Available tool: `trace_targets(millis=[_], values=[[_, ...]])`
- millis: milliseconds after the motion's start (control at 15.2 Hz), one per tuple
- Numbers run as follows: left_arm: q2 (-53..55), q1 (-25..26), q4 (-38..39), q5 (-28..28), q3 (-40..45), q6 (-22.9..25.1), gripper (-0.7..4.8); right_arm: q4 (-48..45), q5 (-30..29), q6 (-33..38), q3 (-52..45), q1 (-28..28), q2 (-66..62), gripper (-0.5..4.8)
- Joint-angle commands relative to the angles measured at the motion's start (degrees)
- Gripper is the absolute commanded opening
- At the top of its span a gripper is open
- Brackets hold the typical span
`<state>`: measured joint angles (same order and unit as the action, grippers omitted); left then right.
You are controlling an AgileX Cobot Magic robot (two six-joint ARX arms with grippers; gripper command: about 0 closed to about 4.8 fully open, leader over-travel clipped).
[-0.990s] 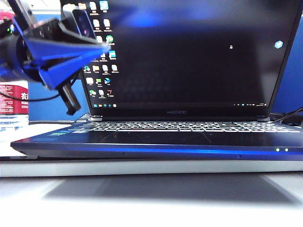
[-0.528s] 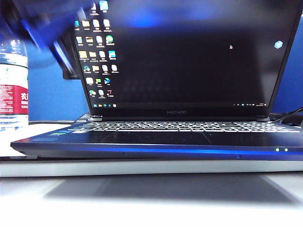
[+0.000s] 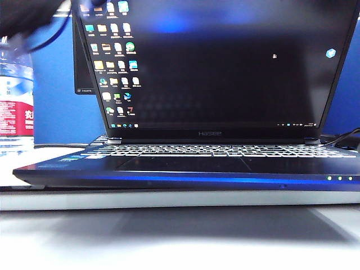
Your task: Close the lid of the black laptop.
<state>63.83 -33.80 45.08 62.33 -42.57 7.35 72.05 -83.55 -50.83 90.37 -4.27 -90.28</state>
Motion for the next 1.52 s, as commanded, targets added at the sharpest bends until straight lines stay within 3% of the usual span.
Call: trace_targets(millis=[66, 198, 462, 792, 1056, 1385, 1517], values=[[-0.46, -1.49, 6.99, -18.86, -0.13, 2.14, -0.05, 0.17, -1.09, 0.04, 0.24, 0.07, 0.37, -0.06], [-0.44, -1.46, 2.58, -24.13, -0.13, 2.01, -0.05, 0.42, -1.11, 0.04, 0.24, 0.15, 0.37, -0.06], [0.31, -2.05, -12.70, -24.06, -0.04, -1.77, -0.05, -2.43, 0.13, 3.13, 0.24, 4.46, 0.28, -0.06], [9.09, -11.43, -11.61, -27.93, -0.04, 0.70, -0.05, -20.37, 4.52, 22.08, 0.24, 7.30, 0.31, -0.06], [10.08, -13.62, -20.20, -32.15, -0.04, -3.10, -0.05, -24.35, 8.26, 27.80, 0.24, 8.61, 0.28, -0.06], [10.95, -14.60, -25.57, -35.10, -0.04, -3.32, -0.05, -29.07, 18.80, 35.87, 0.24, 14.38, 0.24, -0.06], [14.08, -16.44, -28.24, -35.34, -0.04, -2.97, -0.04, -29.05, 19.63, 36.09, 0.24, 16.57, 0.22, -0.06]])
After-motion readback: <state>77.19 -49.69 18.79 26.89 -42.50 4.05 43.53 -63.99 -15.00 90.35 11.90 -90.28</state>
